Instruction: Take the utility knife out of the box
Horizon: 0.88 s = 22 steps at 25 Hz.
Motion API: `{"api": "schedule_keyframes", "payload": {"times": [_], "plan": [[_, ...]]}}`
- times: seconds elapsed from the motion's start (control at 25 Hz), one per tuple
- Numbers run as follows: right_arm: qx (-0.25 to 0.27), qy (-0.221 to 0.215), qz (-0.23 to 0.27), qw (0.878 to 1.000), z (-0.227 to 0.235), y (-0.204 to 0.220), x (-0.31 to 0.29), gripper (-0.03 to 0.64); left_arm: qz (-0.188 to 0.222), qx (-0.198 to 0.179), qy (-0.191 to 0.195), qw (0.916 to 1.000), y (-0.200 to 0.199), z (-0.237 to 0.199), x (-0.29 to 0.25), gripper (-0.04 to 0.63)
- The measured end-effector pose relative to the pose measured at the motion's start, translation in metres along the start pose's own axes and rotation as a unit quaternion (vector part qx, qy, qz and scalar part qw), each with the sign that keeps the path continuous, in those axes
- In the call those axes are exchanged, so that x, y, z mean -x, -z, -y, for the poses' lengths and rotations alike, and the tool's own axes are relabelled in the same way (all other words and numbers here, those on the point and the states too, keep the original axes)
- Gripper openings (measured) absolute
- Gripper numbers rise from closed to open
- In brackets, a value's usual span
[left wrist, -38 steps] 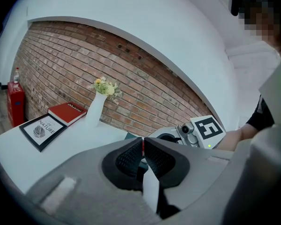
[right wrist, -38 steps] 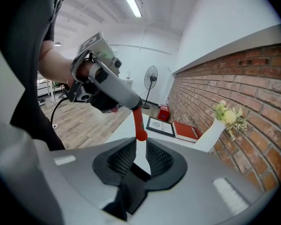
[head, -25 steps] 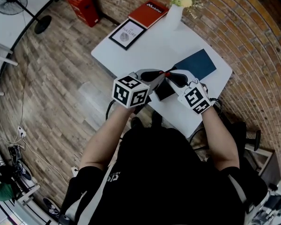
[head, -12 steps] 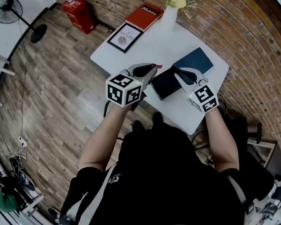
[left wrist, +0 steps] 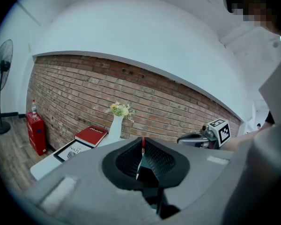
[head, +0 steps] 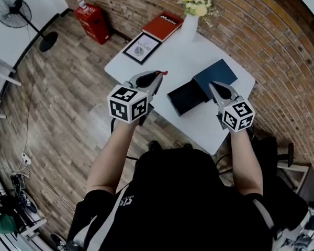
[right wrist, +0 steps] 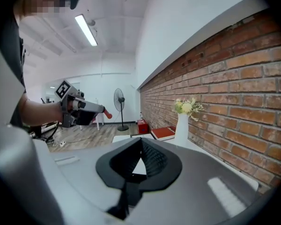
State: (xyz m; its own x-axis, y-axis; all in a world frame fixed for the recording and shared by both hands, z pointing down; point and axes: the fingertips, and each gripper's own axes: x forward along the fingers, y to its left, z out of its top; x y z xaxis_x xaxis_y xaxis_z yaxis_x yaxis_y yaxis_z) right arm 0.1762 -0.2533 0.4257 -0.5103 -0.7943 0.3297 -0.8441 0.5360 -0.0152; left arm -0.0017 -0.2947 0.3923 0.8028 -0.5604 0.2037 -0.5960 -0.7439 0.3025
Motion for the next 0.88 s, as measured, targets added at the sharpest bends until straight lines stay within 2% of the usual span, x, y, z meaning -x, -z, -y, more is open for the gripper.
{"api": "schedule_keyframes", "payload": {"times": [0.32,0.6,0.88], "plan": [[-0.03,0.003,0.051,0.998,0.055,-0.013,0.041,0.0,0.017,-0.027,-0.06,0.9977,-0.023,0.026,-0.018,0.02],[-0.03,-0.03,0.086,0.995,0.072,-0.023,0.081,0.0,0.038,-0.031,-0.1,0.9938,-0.027,0.064,-0.035,0.02],[-0.023,-0.019,0.128,0.991,0.101,-0.061,0.112,0.0,0.032,-0.062,-0.099,0.9926,-0.04,0.085,-0.053,0.02]]}}
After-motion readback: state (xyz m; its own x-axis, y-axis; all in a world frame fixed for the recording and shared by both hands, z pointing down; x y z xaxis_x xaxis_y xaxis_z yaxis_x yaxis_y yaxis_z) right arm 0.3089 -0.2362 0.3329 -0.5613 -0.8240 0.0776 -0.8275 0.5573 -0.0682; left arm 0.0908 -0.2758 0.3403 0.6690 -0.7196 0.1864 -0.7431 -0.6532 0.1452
